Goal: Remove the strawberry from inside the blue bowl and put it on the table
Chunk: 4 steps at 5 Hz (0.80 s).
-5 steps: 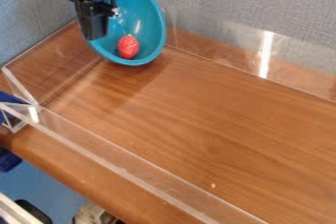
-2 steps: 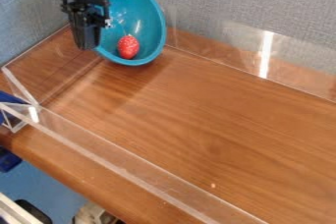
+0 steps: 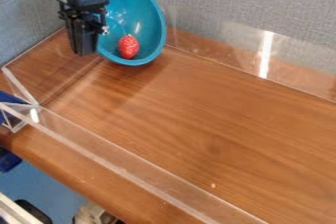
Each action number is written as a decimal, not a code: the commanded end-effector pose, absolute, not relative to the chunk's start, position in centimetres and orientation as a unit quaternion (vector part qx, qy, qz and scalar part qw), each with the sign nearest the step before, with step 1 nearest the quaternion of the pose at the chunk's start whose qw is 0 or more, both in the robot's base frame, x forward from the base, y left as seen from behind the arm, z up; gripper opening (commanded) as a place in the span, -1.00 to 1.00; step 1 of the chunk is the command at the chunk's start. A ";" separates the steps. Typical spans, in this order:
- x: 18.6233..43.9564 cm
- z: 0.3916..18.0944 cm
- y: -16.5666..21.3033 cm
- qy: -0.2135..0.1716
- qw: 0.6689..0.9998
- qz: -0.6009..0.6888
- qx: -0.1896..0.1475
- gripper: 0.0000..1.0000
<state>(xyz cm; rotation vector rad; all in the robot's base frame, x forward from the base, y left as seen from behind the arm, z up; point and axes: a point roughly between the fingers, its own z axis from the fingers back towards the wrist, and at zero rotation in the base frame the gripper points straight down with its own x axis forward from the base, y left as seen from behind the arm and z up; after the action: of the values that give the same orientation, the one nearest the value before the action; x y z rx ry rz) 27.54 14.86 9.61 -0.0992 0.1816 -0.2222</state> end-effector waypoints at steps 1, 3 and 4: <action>28.5 10.6 16.3 0.070 0.992 -0.101 -0.029 1.00; 30.5 9.9 17.1 0.063 0.993 -0.094 -0.028 1.00; 31.3 9.4 17.2 0.060 0.993 -0.093 -0.029 1.00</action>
<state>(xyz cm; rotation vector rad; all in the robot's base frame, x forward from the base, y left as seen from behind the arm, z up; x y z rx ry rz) 30.78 16.66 7.48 -0.0930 0.1742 -0.1898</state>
